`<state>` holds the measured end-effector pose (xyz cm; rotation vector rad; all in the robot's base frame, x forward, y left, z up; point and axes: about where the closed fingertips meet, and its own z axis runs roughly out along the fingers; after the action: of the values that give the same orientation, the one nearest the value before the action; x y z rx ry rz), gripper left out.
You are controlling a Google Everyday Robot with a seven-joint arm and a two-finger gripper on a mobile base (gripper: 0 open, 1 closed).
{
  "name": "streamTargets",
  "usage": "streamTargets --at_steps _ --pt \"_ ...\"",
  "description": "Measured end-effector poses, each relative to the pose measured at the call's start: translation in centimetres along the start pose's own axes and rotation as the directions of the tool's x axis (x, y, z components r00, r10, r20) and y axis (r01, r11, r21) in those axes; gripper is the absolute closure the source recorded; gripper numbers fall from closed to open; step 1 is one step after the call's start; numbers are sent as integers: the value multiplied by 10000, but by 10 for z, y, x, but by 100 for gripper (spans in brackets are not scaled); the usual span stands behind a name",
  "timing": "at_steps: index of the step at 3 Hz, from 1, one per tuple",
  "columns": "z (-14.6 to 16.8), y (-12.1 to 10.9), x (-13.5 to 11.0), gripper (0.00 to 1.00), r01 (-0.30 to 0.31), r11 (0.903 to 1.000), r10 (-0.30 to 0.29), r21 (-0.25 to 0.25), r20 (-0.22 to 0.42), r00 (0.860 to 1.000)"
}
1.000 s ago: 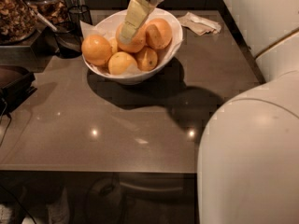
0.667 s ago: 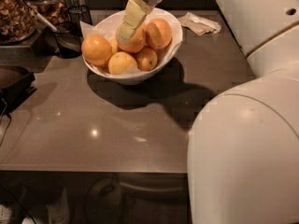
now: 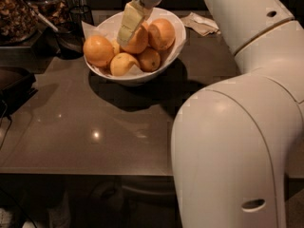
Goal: Pick orange from white bowl
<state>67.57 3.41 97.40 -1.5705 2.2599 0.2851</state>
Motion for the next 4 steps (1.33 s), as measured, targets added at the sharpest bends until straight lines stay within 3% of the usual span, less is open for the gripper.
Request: streamTargets --at_steps 2,3,4 --pt "9 -13 2 19 -316 9994 319 122 -206 9993" --pt "21 -14 5 29 -345 9994 349 72 -527 9980" --pt "31 -14 10 23 -351 9994 348 -28 -808 9961"
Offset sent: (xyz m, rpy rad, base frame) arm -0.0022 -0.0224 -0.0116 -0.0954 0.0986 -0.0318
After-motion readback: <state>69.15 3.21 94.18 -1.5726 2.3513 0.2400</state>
